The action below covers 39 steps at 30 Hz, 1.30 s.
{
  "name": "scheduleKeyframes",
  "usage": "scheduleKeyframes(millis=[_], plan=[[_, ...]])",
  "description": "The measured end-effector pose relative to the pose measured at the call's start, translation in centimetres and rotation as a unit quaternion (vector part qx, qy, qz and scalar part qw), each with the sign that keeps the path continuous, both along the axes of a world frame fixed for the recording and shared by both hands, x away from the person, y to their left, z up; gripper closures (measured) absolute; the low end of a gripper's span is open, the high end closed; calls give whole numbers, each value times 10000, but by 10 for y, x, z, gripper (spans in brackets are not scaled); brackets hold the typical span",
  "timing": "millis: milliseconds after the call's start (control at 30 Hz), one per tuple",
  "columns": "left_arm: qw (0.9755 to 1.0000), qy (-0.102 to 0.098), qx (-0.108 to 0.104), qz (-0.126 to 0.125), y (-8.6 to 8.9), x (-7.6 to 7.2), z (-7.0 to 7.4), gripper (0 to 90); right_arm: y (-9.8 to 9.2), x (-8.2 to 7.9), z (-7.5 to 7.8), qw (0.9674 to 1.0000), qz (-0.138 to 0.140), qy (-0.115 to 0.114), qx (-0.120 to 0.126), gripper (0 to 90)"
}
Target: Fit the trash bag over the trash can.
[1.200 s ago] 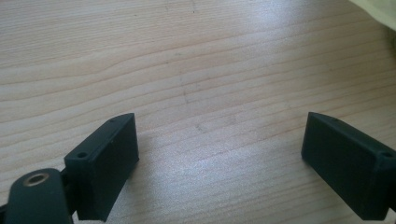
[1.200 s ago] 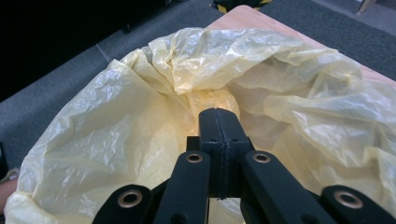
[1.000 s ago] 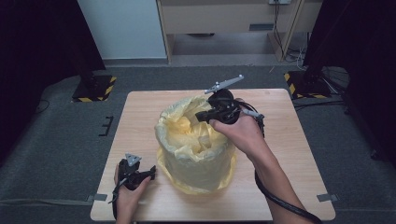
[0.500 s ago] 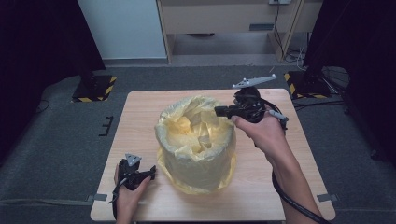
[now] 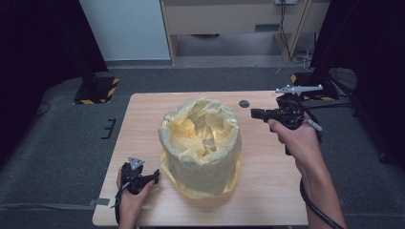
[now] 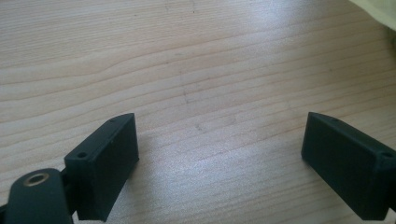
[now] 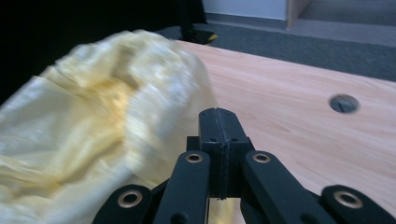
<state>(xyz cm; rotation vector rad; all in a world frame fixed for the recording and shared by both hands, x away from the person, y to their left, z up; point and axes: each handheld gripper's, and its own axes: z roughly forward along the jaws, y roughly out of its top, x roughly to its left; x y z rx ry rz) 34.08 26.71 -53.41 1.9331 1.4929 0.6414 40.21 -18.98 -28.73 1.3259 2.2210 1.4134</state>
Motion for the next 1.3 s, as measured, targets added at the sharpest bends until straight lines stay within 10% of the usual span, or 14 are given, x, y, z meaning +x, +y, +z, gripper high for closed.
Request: scheduleKeyframes(millis=[600, 1300], plan=[[10000, -1, 3, 3, 0, 0, 0, 103, -37, 1, -95, 9938, -759, 519, -624, 738], [10000, 0, -2, 9, 0, -1, 0, 103, -48, -18, -174, 9857, -1201, 690, -958, 103]])
